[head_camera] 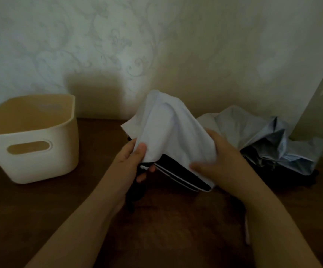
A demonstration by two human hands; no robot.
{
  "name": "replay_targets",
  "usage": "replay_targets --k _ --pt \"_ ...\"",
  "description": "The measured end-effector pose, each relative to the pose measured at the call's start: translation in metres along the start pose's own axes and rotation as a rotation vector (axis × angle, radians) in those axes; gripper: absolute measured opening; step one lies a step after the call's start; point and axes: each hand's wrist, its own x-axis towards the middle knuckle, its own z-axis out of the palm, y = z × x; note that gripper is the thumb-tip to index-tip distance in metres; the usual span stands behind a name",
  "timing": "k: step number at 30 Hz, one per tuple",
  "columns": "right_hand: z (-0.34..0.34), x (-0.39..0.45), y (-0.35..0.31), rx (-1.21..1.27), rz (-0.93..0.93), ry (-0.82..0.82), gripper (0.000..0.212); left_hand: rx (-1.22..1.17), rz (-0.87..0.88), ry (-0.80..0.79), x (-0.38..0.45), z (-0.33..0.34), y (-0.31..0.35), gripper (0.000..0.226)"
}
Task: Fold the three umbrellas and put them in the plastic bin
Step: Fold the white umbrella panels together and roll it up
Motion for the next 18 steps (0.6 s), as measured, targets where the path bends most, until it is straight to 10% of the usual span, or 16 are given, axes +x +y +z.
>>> replay_targets --k 5,9,14,18 --pt "-0.001 0.004 0.008 0.144 -0.077 0.219 0.020 0.016 0.001 0.106 0.006 -0.017 0.003 0.029" --pt "-0.012 0.005 0.002 0.770 0.007 0.473 0.032 -0.068 -0.015 0.099 0.004 -0.019 0.005 0.032" --pt "-0.010 0.002 0.009 -0.167 0.132 0.128 0.047 -0.134 -0.012 -0.003 -0.001 -0.020 0.011 0.037" --pt "-0.029 0.001 -0.009 -0.119 -0.017 0.031 0.083 -0.019 0.074 -0.006 0.001 -0.021 0.011 0.038"
